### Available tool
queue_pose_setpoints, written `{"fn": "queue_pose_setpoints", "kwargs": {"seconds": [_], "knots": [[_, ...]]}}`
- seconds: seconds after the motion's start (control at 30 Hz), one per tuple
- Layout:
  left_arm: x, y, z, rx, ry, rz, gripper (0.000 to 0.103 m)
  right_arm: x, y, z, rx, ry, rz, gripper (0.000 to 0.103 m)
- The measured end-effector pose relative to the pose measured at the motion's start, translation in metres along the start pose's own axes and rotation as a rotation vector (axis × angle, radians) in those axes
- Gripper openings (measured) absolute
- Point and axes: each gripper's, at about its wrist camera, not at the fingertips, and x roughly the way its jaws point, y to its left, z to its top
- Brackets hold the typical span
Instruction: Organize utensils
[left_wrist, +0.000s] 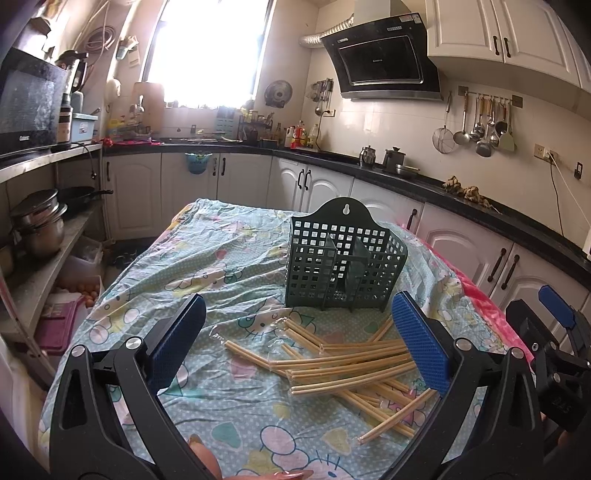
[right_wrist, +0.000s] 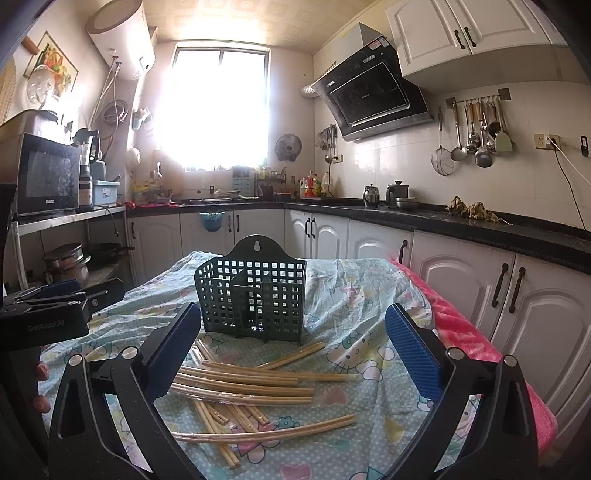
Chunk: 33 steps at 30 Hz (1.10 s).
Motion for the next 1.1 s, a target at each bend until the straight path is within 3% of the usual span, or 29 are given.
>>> {"fn": "queue_pose_setpoints", "kwargs": {"seconds": [0.63,0.97,1.1], "knots": [[-0.001,0.007,0.007,-0.02,-0.007,0.012,0.093,0.004,0.004,-0.001,-0.017,0.018,0.03,0.097],[0.008,0.038,0.016,-0.089,0.001,0.019,0.093,0.013,0.01,0.015,-0.024,0.043,0.077,0.097],[0.016,0.055,0.017,-0.124,0.044,0.042,0.093,0.028,0.009,0.023,-0.01,0.085,0.07,0.097]]}}
